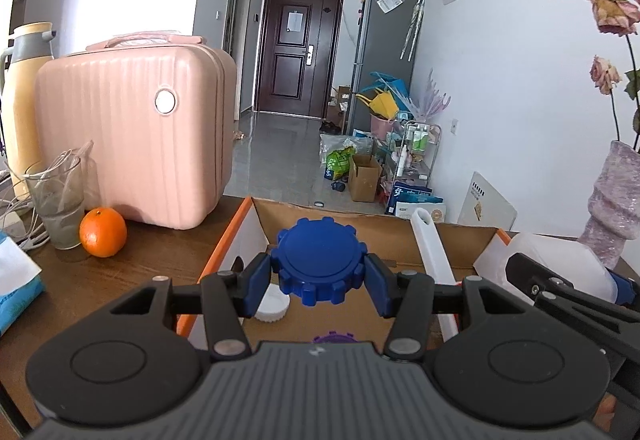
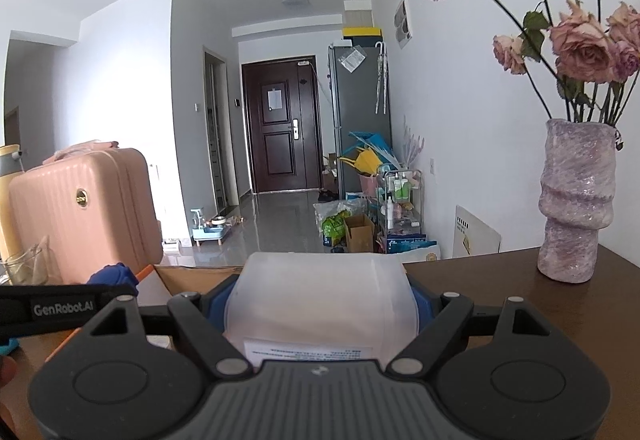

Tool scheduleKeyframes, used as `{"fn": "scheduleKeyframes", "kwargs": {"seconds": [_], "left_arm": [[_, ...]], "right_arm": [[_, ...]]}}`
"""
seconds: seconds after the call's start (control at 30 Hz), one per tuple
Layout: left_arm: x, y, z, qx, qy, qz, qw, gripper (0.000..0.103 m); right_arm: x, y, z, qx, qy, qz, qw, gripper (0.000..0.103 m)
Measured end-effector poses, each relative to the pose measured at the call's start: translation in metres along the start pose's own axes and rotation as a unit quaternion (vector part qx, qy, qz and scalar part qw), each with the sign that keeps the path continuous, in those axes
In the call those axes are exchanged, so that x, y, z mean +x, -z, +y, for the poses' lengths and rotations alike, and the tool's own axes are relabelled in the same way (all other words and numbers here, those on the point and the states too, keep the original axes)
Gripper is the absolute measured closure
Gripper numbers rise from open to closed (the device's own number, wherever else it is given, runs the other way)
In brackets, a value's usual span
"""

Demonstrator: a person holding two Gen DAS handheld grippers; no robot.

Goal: Organize rigid objects
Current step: 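Carry the blue cap with the left gripper into the box while the right carries the container, then open both grippers to drop the blue cap and container into the box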

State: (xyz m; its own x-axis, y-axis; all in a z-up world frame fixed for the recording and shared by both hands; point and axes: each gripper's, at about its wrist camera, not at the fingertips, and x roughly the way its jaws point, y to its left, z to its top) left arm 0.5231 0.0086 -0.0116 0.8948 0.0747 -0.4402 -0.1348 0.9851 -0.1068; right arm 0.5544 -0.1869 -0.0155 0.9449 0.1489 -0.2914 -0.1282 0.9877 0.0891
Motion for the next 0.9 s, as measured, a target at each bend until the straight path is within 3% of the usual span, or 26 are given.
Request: {"fn": "scheduleKeyframes", "kwargs": {"seconds": [0.53, 0.9], "left_arm": [[0.044, -0.008, 0.008, 0.019, -0.021, 0.015, 0.9995, 0.051], [0.049, 0.001, 0.005, 0.045, -0.026, 0.027, 0.9983, 0.049]], "right_arm": [[0.038, -0.001, 0.006, -0.017, 0.002, 0.034, 0.999, 0.021], [0.049, 0.007, 0.002, -0.02, 0.005, 0.068, 0.997, 0.021]]}}
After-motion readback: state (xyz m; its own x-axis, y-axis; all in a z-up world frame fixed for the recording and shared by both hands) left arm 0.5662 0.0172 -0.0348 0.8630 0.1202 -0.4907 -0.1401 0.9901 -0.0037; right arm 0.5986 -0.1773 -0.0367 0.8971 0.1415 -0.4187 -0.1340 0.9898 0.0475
